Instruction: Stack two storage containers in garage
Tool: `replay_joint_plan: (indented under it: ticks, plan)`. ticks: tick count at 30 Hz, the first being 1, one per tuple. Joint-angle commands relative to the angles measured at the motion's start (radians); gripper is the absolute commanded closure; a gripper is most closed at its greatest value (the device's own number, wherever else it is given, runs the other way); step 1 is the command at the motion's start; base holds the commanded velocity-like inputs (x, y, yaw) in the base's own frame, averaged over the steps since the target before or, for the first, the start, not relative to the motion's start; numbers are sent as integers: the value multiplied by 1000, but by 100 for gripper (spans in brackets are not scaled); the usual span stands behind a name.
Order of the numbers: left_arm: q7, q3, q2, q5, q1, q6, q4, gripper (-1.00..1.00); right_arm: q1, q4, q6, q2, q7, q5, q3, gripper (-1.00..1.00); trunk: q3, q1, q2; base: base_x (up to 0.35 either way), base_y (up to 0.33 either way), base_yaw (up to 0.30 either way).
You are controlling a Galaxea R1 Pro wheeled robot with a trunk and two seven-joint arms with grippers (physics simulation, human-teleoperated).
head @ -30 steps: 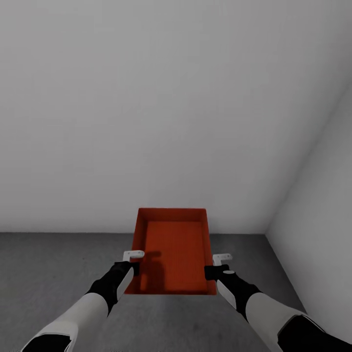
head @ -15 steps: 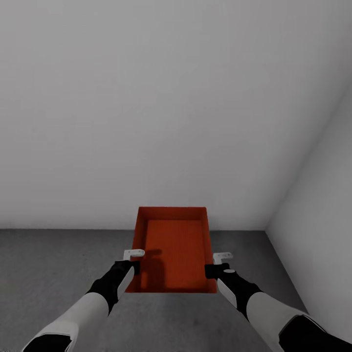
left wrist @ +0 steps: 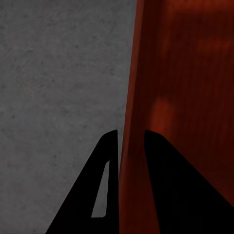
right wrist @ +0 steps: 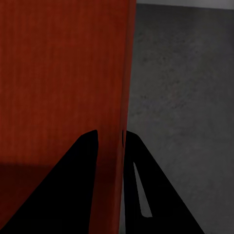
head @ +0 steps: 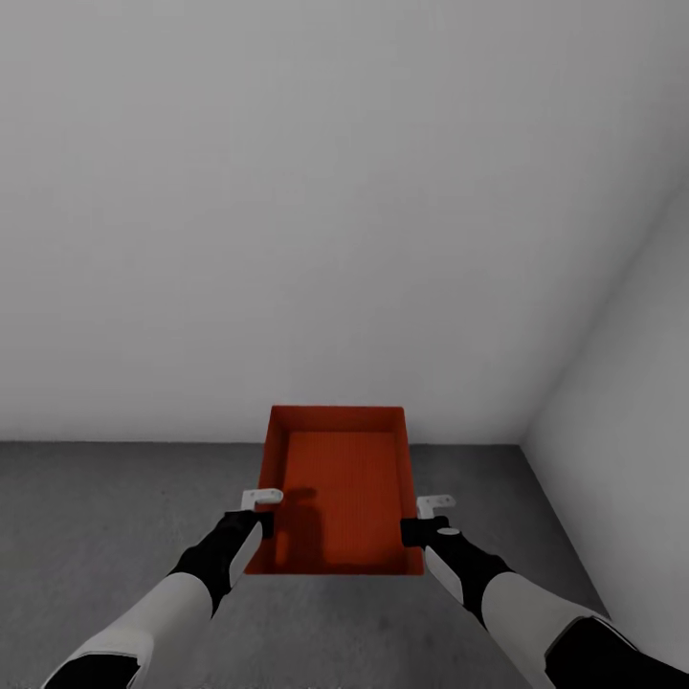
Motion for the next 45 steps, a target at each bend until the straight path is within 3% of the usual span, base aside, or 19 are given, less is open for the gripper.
replay_joint_plan:
  ticks: [1, 43, 45]
  plan:
    - [6, -3, 12, 18, -1, 1, -18, 100, 0, 64, 6, -19, -5, -30, 7, 100, -6, 4, -9, 0, 0, 0]
    - [5, -3, 11, 17, -1, 1, -16, 100, 0, 64, 6, -19, -5, -30, 7, 100, -205, 165, -303, 0, 0, 0]
    - [6, -3, 11, 16, -1, 1, -16, 100, 0, 64, 6, -19, -5, -30, 7, 100, -208, 165, -303, 0, 0, 0]
